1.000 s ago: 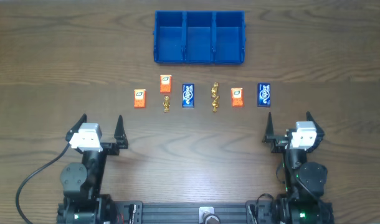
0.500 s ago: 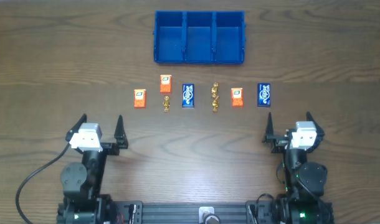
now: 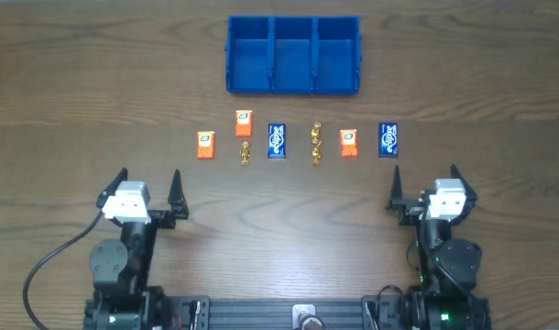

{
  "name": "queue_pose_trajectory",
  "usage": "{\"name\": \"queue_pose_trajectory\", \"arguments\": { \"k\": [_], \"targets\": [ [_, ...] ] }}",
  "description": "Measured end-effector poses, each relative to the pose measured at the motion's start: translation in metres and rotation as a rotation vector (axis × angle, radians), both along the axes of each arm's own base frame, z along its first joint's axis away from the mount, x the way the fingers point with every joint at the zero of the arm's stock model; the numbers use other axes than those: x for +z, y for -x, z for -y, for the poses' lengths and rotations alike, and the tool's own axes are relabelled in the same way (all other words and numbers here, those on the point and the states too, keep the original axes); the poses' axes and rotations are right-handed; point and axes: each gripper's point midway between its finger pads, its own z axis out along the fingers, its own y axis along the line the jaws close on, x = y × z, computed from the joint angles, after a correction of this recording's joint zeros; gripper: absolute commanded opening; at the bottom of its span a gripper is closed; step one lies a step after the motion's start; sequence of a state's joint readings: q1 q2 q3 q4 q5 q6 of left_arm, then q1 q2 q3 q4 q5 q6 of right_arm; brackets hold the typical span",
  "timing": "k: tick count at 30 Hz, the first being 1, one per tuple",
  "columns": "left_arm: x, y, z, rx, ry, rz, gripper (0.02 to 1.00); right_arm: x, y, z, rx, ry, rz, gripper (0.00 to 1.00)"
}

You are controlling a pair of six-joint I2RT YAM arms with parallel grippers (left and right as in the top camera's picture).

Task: Sort Candies Into Trays

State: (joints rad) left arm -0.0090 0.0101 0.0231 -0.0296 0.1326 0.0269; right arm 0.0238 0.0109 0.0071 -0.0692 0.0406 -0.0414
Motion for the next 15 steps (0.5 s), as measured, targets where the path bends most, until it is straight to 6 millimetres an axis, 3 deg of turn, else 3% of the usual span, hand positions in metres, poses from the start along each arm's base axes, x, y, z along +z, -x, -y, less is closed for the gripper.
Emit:
{"name": "queue_pose_trajectory", "arguments": {
  "k": [15],
  "targets": [
    [0.0001, 0.0000, 0.0000, 0.000, 0.000, 0.000, 0.998, 0.0000, 0.0000, 0.0000, 0.000, 0.000, 0.000, 0.998]
  ]
}}
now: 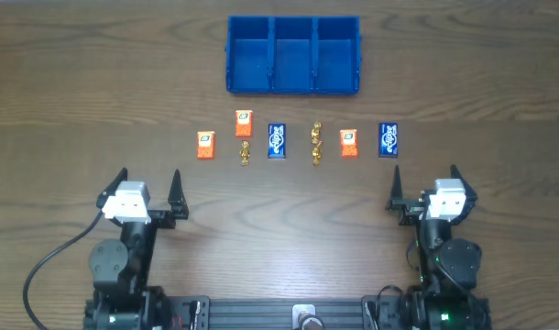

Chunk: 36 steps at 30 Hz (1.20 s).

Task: Sort Candies Into Trays

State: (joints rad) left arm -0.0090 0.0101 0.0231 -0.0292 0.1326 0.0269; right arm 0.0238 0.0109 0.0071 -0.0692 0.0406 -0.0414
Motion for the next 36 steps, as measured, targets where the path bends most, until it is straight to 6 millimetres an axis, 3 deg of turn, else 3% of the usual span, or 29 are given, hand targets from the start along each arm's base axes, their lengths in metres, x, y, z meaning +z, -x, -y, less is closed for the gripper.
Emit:
{"name": "queue_pose_trajectory", "arguments": {
  "k": [4, 8, 15, 17, 19, 25, 28, 36],
  "targets": [
    [-0.002, 0.000, 0.001, -0.003, 0.008, -0.017, 0.998, 0.000, 0.000, 0.000, 0.000, 0.000, 0.000, 0.998],
    [-0.012, 0.005, 0.008, -0.038, 0.034, -0.210, 1.000, 0.000, 0.000, 0.000, 0.000, 0.000, -0.001, 0.998],
    [0.069, -0.007, 0.017, -0.073, 0.056, -0.470, 1.000, 0.000, 0.000, 0.000, 0.000, 0.000, 0.000, 0.998],
    [0.082, -0.021, 0.020, -0.073, 0.066, -0.560, 1.000, 0.000, 0.000, 0.000, -0.001, 0.000, 0.000, 0.998],
    [0.083, -0.033, 0.022, -0.073, 0.072, -0.647, 1.000, 0.000, 0.000, 0.000, 0.000, 0.000, 0.000, 0.998],
    [0.052, -0.077, 0.032, -0.059, 0.084, -0.955, 1.000, 0.000, 0.000, 0.000, 0.000, 0.000, 0.000, 0.996],
    [0.019, -0.098, 0.041, -0.047, 0.062, -1.095, 1.000, 0.000, 0.000, 0.000, 0.000, 0.000, 0.000, 0.998],
    [-0.066, -0.126, 0.064, -0.019, -0.047, -1.294, 1.000, 0.000, 0.000, 0.000, 0.000, 0.000, 0.000, 0.998]
  ]
}}
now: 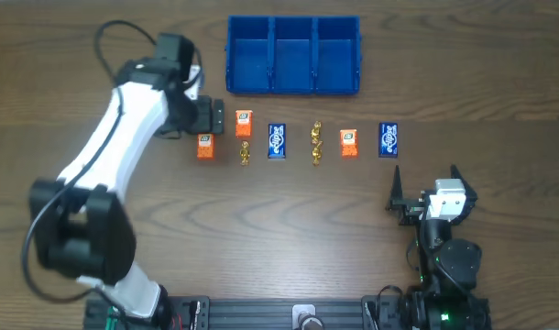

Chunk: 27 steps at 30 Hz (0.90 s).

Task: Sort Candies Into Trays

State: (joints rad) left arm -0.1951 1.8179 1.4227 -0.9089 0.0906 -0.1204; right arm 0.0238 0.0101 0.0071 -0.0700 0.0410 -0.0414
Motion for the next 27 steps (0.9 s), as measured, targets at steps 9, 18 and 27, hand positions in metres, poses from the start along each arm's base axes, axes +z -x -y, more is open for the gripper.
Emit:
{"name": "queue_pose_trajectory", "arguments": {
  "k": [9, 18, 27],
  "targets": [
    [-0.055, -0.001, -0.006, 0.023, -0.066, -0.114, 1.000, 0.000, 0.000, 0.000, 0.000, 0.000, 0.000, 0.998],
    [-0.080, 0.001, 0.001, 0.046, -0.073, -0.160, 0.954, 0.000, 0.000, 0.000, 0.000, 0.000, 0.000, 0.998],
    [-0.082, 0.000, 0.003, 0.061, -0.072, -0.161, 0.886, 0.000, 0.000, 0.000, 0.000, 0.000, 0.000, 0.998]
  ]
}}
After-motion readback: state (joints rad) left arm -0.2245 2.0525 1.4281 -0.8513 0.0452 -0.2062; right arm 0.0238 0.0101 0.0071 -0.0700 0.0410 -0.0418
